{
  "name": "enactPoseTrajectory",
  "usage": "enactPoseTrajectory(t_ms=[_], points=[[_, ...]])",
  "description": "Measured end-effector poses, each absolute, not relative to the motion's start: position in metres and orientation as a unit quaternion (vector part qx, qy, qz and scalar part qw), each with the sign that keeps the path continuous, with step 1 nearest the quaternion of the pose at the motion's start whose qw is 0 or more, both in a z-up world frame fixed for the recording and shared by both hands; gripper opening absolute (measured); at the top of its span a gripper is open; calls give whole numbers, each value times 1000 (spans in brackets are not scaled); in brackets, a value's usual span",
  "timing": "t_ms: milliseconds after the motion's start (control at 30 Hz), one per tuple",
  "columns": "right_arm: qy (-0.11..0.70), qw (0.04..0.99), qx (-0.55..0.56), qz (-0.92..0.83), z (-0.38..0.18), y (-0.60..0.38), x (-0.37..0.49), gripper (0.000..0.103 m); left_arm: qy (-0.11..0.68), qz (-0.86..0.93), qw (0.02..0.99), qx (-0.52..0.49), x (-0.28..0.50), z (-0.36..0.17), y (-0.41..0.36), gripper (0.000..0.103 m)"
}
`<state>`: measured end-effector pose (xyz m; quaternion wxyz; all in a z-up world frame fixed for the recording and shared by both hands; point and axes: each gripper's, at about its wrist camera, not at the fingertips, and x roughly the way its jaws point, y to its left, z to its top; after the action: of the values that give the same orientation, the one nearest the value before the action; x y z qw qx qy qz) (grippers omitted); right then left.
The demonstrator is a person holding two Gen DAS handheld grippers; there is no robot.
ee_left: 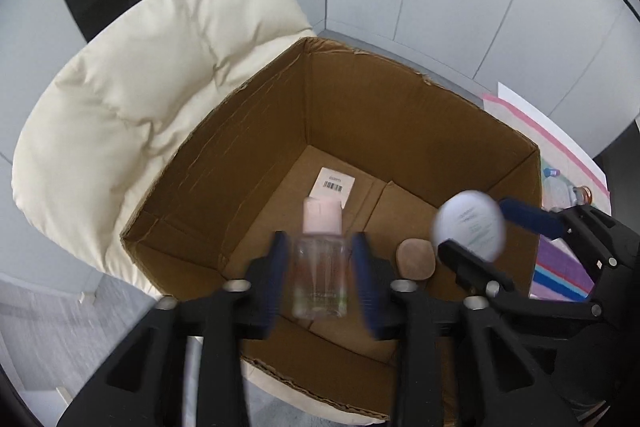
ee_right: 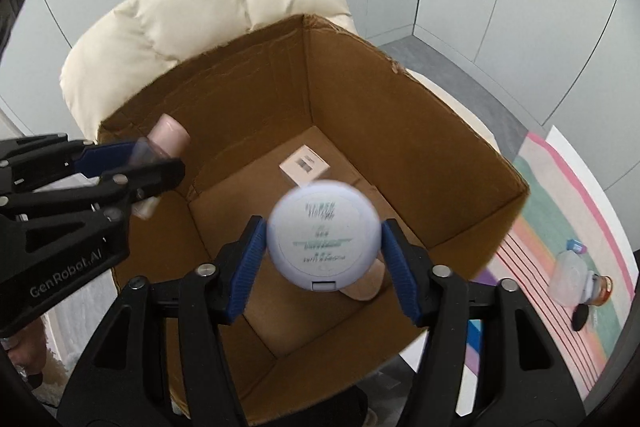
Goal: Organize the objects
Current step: 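Open the left gripper dropping the bottle while the right gripper drops the compact into the box, then withdraw both tools from the box back toward the table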
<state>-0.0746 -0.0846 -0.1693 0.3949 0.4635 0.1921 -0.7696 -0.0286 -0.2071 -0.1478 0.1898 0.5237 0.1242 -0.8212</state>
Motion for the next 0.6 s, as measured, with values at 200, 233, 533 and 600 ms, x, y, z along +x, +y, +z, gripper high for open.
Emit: enactPoseTrajectory(t_ms=[200,233,533,600], points=[[179,380,452,-787,-162,-80,-79,103,148,-831,189,501,-22,-138,-215,77],[173,380,455,-786,-161,-78,-81,103,145,-831,190,502,-22,-137,-214,77],[163,370,459,-791,-155,-65,-81,103,136,-835,179,502,-21,-135,-207,77],[162,367,460,-792,-152,-62,-80,103,132,-837,179,499,-20,-132,-205,77]])
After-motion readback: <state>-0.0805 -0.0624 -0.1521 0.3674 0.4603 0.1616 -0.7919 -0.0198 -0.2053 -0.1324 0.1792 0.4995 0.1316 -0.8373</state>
